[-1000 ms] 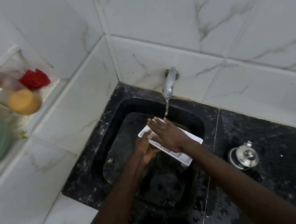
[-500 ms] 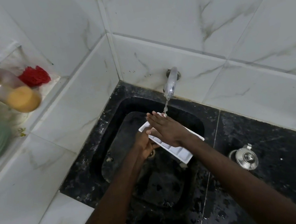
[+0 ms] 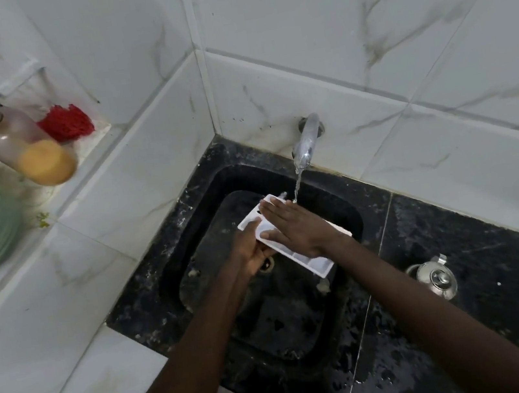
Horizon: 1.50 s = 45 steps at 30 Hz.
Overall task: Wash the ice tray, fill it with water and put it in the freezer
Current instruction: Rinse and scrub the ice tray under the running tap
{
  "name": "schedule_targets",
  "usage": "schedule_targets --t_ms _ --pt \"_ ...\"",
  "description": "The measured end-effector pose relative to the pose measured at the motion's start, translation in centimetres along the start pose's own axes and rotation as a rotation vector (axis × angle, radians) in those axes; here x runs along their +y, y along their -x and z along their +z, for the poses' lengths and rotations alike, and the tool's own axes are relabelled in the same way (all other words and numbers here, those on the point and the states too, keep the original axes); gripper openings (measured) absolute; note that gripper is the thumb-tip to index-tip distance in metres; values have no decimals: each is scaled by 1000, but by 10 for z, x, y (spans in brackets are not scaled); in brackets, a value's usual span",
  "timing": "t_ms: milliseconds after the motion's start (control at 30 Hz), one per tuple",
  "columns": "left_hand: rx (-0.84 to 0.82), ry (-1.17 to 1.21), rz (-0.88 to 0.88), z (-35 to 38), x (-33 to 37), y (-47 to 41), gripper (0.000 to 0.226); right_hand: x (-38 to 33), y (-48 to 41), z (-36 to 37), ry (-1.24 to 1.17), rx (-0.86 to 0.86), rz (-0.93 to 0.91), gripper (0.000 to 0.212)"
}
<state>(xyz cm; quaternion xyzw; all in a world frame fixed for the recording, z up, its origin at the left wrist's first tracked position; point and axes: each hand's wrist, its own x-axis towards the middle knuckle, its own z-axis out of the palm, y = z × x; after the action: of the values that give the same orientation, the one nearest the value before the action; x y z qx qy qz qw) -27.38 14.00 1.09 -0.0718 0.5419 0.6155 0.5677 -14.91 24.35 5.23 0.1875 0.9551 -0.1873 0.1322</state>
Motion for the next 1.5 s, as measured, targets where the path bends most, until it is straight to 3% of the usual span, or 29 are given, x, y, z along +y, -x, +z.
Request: schedule_targets --t_ms 133,233,600,900,1133,1367,1500 --pt "49 59 31 -14 18 -5 30 -1 13 -3 48 6 -76 73" --pt "77 61 81 -28 42 -5 21 7 44 0 10 22 -132 71" --pt "-47 10 17 0 16 -4 37 -10 14 -6 -1 43 -65 83" --pt "80 41 48 -19 39 -6 38 9 53 6 -51 17 -91 82" --pt "16 17 0 -4 21 -4 38 -7 22 1 -58 57 -54 91" --pt "123 10 121 -37 64 -12 39 10 63 1 -53 41 -111 76" --pt "86 -10 47 -19 42 -8 44 3 45 2 -16 48 -81 78"
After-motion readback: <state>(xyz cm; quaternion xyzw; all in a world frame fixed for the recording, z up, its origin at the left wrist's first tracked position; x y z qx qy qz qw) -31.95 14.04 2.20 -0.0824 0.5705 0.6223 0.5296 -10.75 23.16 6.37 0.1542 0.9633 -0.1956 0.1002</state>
